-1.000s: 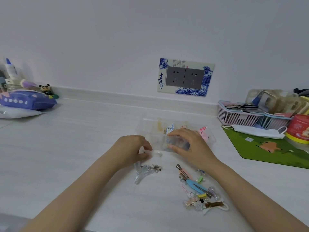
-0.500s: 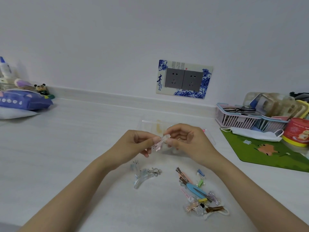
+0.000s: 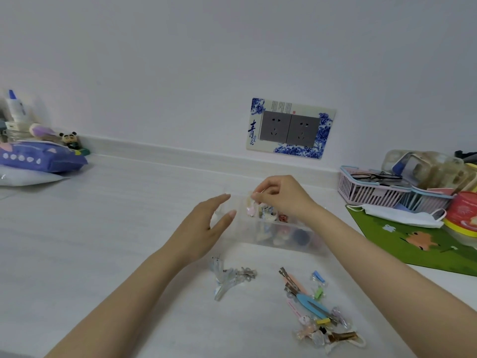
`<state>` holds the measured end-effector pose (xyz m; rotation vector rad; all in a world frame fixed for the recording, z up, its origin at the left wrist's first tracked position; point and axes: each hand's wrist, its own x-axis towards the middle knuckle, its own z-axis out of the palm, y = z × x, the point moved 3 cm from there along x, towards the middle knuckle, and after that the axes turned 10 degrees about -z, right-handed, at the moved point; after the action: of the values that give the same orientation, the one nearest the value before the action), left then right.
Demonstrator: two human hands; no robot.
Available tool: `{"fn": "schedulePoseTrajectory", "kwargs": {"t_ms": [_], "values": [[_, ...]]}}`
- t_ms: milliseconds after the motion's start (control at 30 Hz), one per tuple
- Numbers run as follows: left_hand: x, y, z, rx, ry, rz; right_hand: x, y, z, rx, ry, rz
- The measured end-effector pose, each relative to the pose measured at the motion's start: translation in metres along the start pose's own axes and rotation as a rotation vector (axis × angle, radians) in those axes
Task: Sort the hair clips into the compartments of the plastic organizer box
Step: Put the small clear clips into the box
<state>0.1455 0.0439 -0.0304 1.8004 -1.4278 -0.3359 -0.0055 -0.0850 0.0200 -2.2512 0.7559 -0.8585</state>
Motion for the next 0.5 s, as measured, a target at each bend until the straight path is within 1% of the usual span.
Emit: {"fn": "schedulePoseTrajectory", "kwargs": {"t_ms": [100, 167, 233, 300, 333, 400, 500], "values": [[-0.002, 0.001, -0.006, -0.029, 0.013, -0.016, 0.002, 0.002, 0.013, -0.136, -0.057, -0.032], [-0.004, 0.003, -0.011, -0.044, 0.036, -0.038, 0.0, 0.003, 0.013, -0.212, -0.017, -0.048], [-0.008, 0.006, -0.018, -0.077, 0.055, -0.046, -0.009, 0.0, 0.009, -0.206, 0.056, -0.057], [-0.009, 0.009, -0.025, -0.105, 0.055, -0.017, -0.024, -0.008, 0.005, -0.125, 0.108, -0.103], [-0.01, 0.009, -0.029, -0.107, 0.025, -0.003, -0.034, -0.014, 0.004, -0.079, 0.116, -0.135], [-0.016, 0.007, -0.032, -0.075, -0.109, -0.003, -0.055, -0.026, 0.008, 0.024, 0.071, -0.199], [-0.027, -0.006, -0.03, 0.074, -0.297, -0.025, -0.082, -0.027, 0.024, 0.068, -0.102, -0.204]]}}
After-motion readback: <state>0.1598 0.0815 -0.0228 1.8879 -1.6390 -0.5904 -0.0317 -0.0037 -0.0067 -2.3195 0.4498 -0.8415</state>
